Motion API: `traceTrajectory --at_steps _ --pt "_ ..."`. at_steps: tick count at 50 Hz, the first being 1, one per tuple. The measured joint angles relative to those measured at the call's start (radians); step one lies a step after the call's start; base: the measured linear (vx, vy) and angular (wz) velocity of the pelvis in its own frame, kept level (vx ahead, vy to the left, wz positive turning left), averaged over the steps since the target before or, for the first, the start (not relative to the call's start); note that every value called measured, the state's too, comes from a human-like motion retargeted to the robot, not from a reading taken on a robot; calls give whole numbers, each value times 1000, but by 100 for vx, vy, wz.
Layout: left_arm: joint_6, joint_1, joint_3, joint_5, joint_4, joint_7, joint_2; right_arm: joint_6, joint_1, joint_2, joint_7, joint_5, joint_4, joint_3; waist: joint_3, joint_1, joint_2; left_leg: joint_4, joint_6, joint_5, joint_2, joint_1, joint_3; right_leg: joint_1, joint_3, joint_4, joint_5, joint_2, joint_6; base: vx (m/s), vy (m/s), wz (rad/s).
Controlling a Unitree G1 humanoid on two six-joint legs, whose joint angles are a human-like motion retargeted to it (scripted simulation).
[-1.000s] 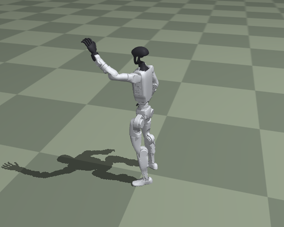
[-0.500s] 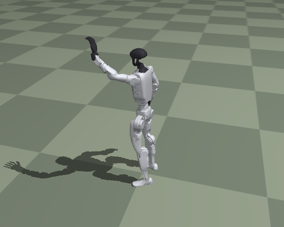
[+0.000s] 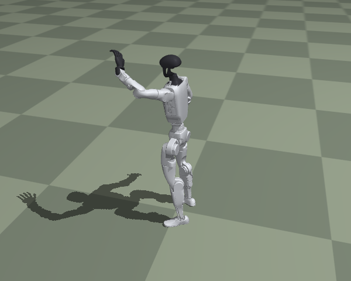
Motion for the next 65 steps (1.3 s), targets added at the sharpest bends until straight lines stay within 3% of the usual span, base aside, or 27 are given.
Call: traceTrajectory --at_steps 4,8,13,15,19,22,31,37,42,46,51,58,65 --pt "57 5 106 -28 199 67 22 -9 -11 1 -1 -22 -19 12 4 -8 9 -3 -2 2 2 3 9 -4 8 0 2 5 0 0 0 0" --pt "98 16 310 -207 382 114 -5 7 -23 14 19 -53 -18 26 6 -20 18 -6 -1 2 0 9 16 -4 17 2 0 5 0 0 0 0" --pt "81 111 487 -398 406 171 20 28 -20 36 46 -81 -21 9 12 -28 34 -6 0 -1 -4 19 24 0 26 4 -4 1 0 0 0 0" --pt "43 188 491 -440 376 150 59 32 -13 39 54 -90 -28 4 15 -28 42 -5 0 -2 -4 22 27 2 28 4 -5 0 0 0 0 0" --pt "-39 323 436 -432 333 -70 167 28 14 22 88 -131 -51 15 11 -40 64 -4 -3 0 -2 21 28 2 27 5 -3 3 0 0 0 0" --pt "-56 334 392 -362 353 -181 213 23 35 5 102 -165 -59 24 2 -49 79 -3 -3 3 0 13 27 -5 23 5 0 6 0 0 0 0" --pt "54 206 425 -352 386 12 125 45 57 10 85 -162 -34 7 -7 -41 74 -6 -2 3 1 14 21 -3 20 5 -6 5 0 0 0 0" --pt "-15 320 391 -374 31 62 72 51 51 33 53 -153 -44 -16 0 -18 52 -5 5 0 -7 20 16 6 19 5 -9 -4 0 0 0 0" --pt "-69 317 248 -65 -134 -58 115 15 44 15 82 -161 -76 -2 -4 -31 55 1 -3 -1 -1 17 13 9 15 4 -8 -1 0 0 0 0" --pt "-23 243 183 111 10 -42 126 -14 24 4 88 -138 -97 6 -6 -51 55 3 -3 2 1 10 13 3 13 2 -4 3 0 0 0 0" --pt "53 213 258 4 212 3 86 -11 0 15 50 -120 -100 -1 -2 -58 50 -2 -3 6 6 12 23 -2 23 1 -1 11 0 0 0 0" --pt "-13 287 257 21 158 22 127 -15 18 29 26 -130 -95 2 3 -45 50 -4 -3 9 9 14 35 -8 33 -1 5 17 0 0 0 0" --pt "53 467 423 -47 283 3 85 -3 55 67 62 -150 -86 -4 25 -30 29 4 0 2 5 18 22 4 24 5 -6 7 0 0 0 0"
